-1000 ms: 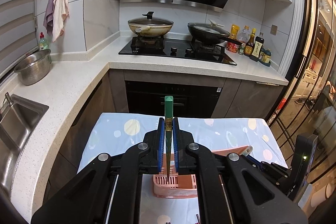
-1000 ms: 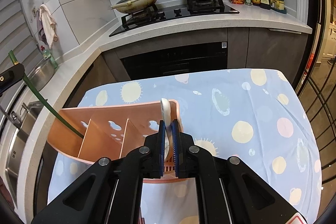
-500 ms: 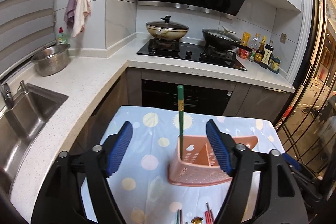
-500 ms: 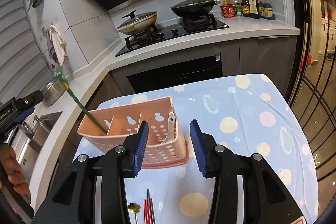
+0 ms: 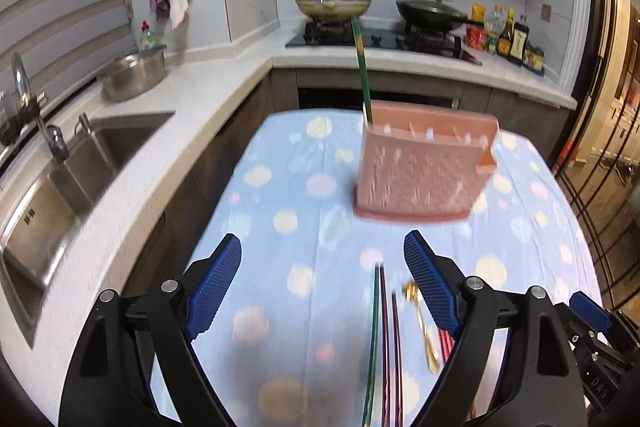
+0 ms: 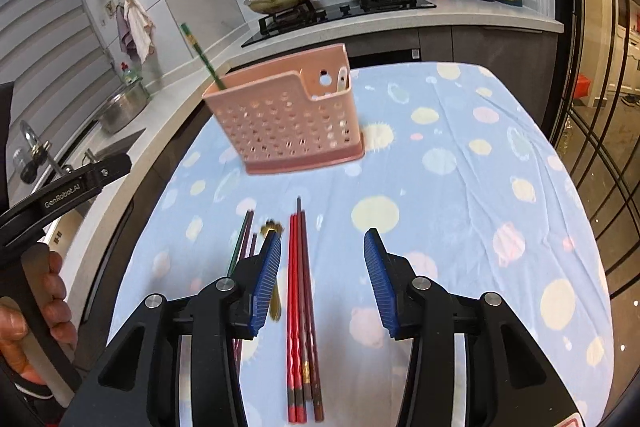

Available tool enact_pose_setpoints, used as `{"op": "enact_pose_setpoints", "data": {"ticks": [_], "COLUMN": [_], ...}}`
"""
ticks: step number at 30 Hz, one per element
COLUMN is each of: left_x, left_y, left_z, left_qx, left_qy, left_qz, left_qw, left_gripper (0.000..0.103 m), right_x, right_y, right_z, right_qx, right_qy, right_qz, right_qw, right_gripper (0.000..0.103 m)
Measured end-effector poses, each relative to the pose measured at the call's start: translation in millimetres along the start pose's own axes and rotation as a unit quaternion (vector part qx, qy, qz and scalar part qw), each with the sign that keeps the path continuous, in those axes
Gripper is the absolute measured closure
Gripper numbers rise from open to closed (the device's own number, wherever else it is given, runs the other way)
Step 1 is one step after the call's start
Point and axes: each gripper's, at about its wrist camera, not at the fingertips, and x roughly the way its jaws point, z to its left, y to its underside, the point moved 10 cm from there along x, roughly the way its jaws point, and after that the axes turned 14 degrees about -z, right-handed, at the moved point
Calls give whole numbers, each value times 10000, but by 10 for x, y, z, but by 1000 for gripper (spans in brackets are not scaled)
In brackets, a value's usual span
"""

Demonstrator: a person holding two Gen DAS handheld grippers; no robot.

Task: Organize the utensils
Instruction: 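Withdraw both open tools from the basket back over the utensils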

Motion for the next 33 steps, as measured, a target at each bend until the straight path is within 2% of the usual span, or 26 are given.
{"op": "enact_pose_setpoints", "data": {"ticks": [8,14,21,27,33], "left_x": [-222,-269,-274,-277,-250], "left_y": [1016,1527,1845,1894,1951], "left_z": [11,70,91,72,67], "left_qx": [151,232,288,303,299], "left_qy": [40,-36,-49,-11,7], "left_qz": [776,1094,1305,1329,1389], "left_qw": [9969,9937,9910,9907,9899], "left_gripper": [23,23,23,24,25], "right_x": [-229,-156,-56,-26,-12], "right_y": [790,1176,1350,1435,1430], "right_z": [2,-29,-32,-53,-63], "right_qx": [-302,-471,-480,-457,-496], "right_qy": [193,314,297,286,293], "right_qz": [507,740,922,1020,983], "right_qw": [9981,9957,9941,9933,9935], "right_gripper": [60,60,64,75,81]}}
